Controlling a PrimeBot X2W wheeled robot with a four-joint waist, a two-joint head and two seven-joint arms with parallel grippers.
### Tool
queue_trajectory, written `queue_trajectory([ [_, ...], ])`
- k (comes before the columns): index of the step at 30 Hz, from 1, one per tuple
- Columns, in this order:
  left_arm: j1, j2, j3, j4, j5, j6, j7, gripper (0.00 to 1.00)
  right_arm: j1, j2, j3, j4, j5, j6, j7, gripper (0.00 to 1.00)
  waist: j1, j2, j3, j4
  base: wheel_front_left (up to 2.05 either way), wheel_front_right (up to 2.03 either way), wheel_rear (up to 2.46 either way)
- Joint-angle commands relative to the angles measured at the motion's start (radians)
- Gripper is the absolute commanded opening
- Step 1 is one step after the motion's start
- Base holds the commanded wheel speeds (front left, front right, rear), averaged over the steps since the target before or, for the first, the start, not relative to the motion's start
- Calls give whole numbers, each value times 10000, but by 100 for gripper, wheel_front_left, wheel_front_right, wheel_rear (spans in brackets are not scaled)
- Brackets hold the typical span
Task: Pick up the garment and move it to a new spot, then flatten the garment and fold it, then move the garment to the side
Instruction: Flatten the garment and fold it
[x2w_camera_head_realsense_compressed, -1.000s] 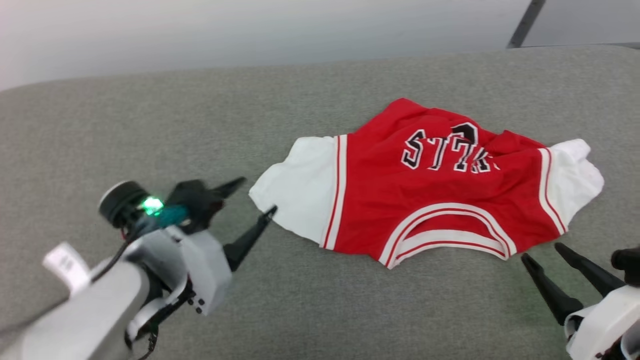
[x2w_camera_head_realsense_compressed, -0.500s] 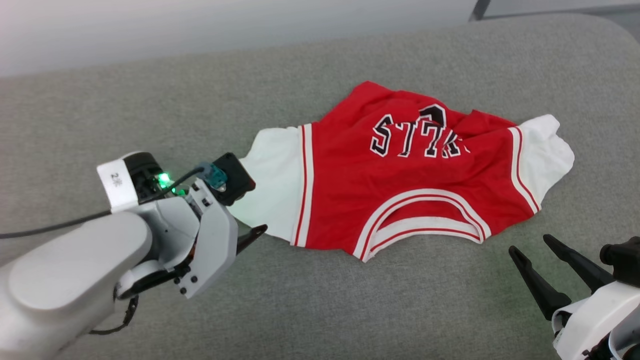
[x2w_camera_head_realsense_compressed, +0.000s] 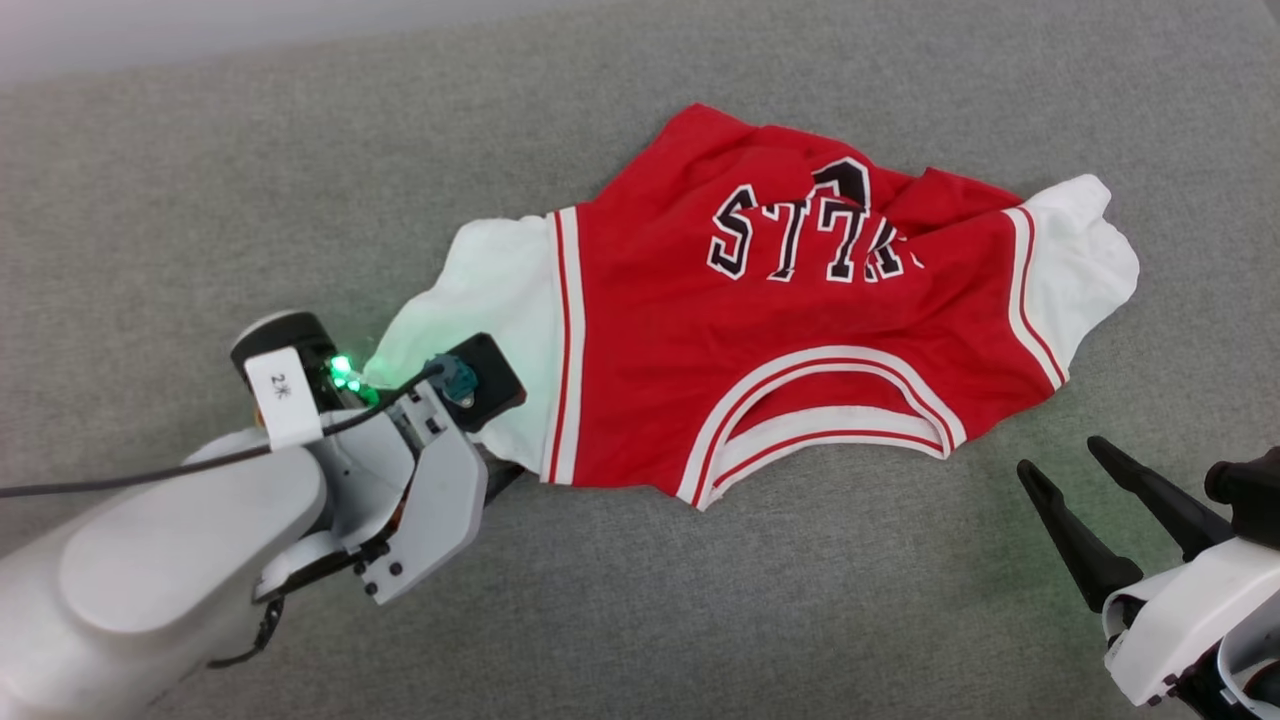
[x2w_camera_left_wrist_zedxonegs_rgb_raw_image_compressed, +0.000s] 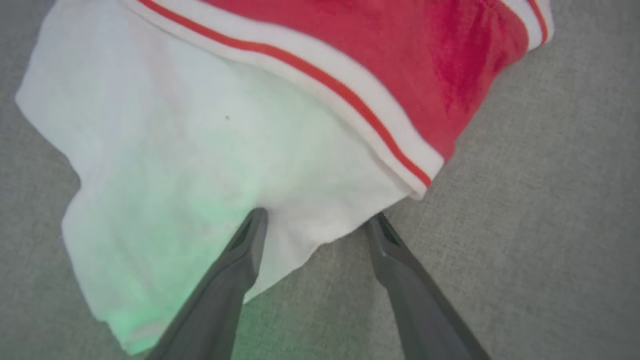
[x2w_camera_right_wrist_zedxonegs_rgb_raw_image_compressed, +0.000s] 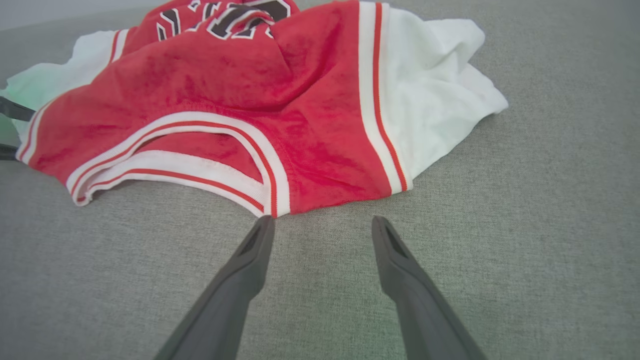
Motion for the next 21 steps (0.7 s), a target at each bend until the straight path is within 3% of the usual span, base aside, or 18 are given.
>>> queue_trajectory([
  [1,258,-69,-169,257,100,33,46,62,-163,22,-45,-33,-67,-10,-23,100,0,0,88,-61,0,0,0],
  [3,288,-141,-184,390,243,34,-77,0,-172,-13,-64,-21,-48,-10,36,100,0,0,120,-70,0,0,0],
  [7,332,-179,-214,624,144,31,-284,0,-267,-304,-94,-111,-65,-10,236,100,0,0,138,-37,0,0,0],
  [12,256,-169,-210,707,-6,31,-536,0,-621,-1346,81,-54,-207,-10,795,100,0,0,162,144,0,0,0],
  [16,177,-321,-209,701,62,31,-626,0,-1274,-2342,290,307,192,-10,1445,100,0,0,251,377,0,0,0],
  [21,45,-571,-206,671,122,31,-669,0,-2490,-2876,381,1120,1031,-10,2349,100,0,0,448,622,0,0,0],
])
